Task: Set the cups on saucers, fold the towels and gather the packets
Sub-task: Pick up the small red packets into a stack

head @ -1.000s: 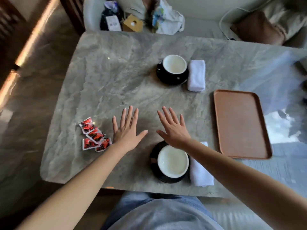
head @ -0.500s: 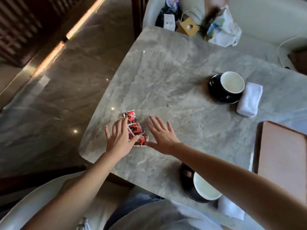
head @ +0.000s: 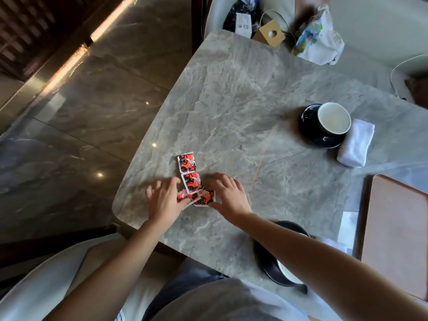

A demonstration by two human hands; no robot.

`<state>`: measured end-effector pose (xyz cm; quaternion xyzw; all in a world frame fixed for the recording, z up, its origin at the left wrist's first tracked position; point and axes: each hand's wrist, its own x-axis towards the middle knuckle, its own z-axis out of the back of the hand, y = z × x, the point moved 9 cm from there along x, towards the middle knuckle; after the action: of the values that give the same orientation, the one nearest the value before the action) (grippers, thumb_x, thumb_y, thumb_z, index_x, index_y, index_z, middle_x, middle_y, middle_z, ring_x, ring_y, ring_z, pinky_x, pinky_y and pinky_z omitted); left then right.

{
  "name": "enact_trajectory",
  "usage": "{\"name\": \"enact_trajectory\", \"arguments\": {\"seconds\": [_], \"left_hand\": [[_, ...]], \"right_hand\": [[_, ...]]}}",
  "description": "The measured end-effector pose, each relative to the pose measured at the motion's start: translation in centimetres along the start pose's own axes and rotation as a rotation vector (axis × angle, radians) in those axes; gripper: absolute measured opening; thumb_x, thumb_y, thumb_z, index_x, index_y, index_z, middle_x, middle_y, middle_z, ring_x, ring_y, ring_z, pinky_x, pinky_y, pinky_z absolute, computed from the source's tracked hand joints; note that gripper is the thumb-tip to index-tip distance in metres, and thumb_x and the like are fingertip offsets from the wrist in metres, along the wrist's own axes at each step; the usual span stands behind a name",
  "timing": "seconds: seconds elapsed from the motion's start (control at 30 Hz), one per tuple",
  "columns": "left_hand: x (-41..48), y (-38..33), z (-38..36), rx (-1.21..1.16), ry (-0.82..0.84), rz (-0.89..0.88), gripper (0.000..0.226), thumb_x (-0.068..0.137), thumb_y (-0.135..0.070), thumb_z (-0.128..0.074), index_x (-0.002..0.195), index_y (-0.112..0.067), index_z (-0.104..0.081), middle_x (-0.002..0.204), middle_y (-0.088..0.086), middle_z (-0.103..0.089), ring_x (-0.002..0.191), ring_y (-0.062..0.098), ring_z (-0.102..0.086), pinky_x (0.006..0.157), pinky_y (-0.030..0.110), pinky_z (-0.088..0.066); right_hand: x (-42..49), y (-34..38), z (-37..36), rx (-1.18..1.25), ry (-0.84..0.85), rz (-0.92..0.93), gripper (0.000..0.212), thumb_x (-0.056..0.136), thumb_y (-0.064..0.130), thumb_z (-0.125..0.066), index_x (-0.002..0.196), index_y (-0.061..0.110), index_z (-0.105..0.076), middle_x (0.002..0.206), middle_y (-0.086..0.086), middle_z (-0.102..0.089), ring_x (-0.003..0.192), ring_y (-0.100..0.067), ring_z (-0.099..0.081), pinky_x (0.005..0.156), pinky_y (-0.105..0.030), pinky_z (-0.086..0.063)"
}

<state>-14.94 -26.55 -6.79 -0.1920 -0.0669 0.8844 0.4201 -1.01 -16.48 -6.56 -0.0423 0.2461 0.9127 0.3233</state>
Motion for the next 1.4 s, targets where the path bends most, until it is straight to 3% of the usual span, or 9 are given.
{"name": "enact_trajectory", "arguments": {"seconds": [0.1, 0.23, 0.37, 0.5, 0.73, 0.9, 1.03, 1.1, 1.4], "left_hand": [[-0.6, -0.1, -0.8, -0.087, 0.036, -0.049, 0.029, 0.074, -0.039, -0.072, 0.089, -0.017, -0.059, 0.093, 0.001, -0.064, 0.094, 0.025, -0.055, 0.075, 0.035, -0.035], [-2.0, 0.3, -2.3, -0.372, 0.142, -0.061, 0.014, 0.080, -0.023, -0.067, 0.082, -0.019, -0.053, 0.078, -0.004, -0.059, 0.074, 0.020, -0.056, 0.055, 0.028, -0.034], [-2.8, 0.6, -4.0, -0.756, 0.348, 0.080, 0.011, 0.089, -0.012, -0.057, 0.098, -0.006, -0.059, 0.082, 0.014, -0.064, 0.068, 0.026, -0.057, 0.057, 0.034, -0.044], [-4.0, 0.8, -4.6, -1.222, 0.416, 0.391, 0.014, 0.096, -0.013, -0.048, 0.102, -0.014, -0.060, 0.077, 0.002, -0.066, 0.059, 0.013, -0.062, 0.046, 0.017, -0.050], [-5.5, -1.1, -5.1, -1.389, 0.541, 0.357, 0.029, 0.091, -0.048, -0.043, 0.097, -0.031, -0.066, 0.082, -0.005, -0.073, 0.072, 0.009, -0.068, 0.056, 0.022, -0.048], [-5.4, 1.0, -5.0, -1.491, 0.384, 0.356, 0.024, 0.093, -0.022, -0.052, 0.113, -0.011, -0.062, 0.083, 0.002, -0.068, 0.063, 0.011, -0.066, 0.057, 0.022, -0.051], [-5.4, 2.7, -5.1, -1.603, 0.261, 0.487, 0.018, 0.095, -0.021, -0.047, 0.108, -0.013, -0.057, 0.086, 0.010, -0.069, 0.065, 0.017, -0.072, 0.056, 0.021, -0.055], [-5.3, 3.0, -5.1, -1.635, 0.244, 0.503, 0.016, 0.095, -0.023, -0.047, 0.107, -0.018, -0.057, 0.088, 0.008, -0.074, 0.073, 0.021, -0.073, 0.061, 0.024, -0.057], [-4.6, 2.8, -5.6, -1.667, 0.255, 0.581, 0.012, 0.096, -0.026, -0.046, 0.102, -0.020, -0.055, 0.074, 0.001, -0.073, 0.058, 0.014, -0.069, 0.058, 0.026, -0.053]], "right_hand": [[0.0, -0.9, 0.3, 0.073, 0.024, -0.050, 0.039, 0.077, 0.024, -0.069, 0.112, 0.022, -0.052, 0.129, 0.001, -0.053, 0.126, -0.019, -0.041, 0.106, -0.033, -0.029], [0.0, -2.2, 1.4, 0.361, 0.026, -0.144, 0.025, 0.082, 0.007, -0.059, 0.105, 0.017, -0.058, 0.106, -0.007, -0.065, 0.100, -0.025, -0.058, 0.086, -0.035, -0.045], [0.2, -3.3, 1.9, 0.711, 0.074, -0.315, 0.028, 0.085, -0.008, -0.052, 0.106, 0.006, -0.065, 0.095, -0.011, -0.065, 0.080, -0.022, -0.057, 0.072, -0.031, -0.048], [-0.2, -0.5, 1.1, 0.952, 0.286, -0.254, 0.023, 0.088, -0.010, -0.056, 0.108, -0.002, -0.063, 0.094, -0.014, -0.058, 0.080, -0.021, -0.055, 0.073, -0.032, -0.050], [1.0, 5.2, 1.0, 0.591, 0.302, -0.051, 0.013, 0.077, 0.000, -0.070, 0.089, 0.005, -0.069, 0.077, -0.011, -0.067, 0.070, -0.015, -0.057, 0.069, -0.029, -0.048], [3.6, 5.4, 1.7, 0.448, 0.122, -0.050, 0.011, 0.082, 0.016, -0.065, 0.091, 0.017, -0.070, 0.090, -0.004, -0.066, 0.073, -0.016, -0.059, 0.070, -0.028, -0.046], [4.8, 1.6, 0.5, 0.398, 0.052, -0.351, 0.051, 0.079, 0.032, -0.069, 0.125, 0.020, -0.048, 0.123, -0.005, -0.052, 0.104, -0.024, -0.059, 0.084, -0.042, -0.051], [4.8, 1.5, -0.4, 0.269, 0.062, -0.337, 0.059, 0.076, 0.035, -0.069, 0.127, 0.023, -0.043, 0.124, -0.003, -0.046, 0.112, -0.024, -0.053, 0.077, -0.040, -0.049], [3.0, 1.1, -1.1, 0.202, 0.116, -0.213, 0.042, 0.078, 0.022, -0.064, 0.116, 0.026, -0.046, 0.118, 0.003, -0.055, 0.111, -0.021, -0.053, 0.070, -0.035, -0.047]]}}
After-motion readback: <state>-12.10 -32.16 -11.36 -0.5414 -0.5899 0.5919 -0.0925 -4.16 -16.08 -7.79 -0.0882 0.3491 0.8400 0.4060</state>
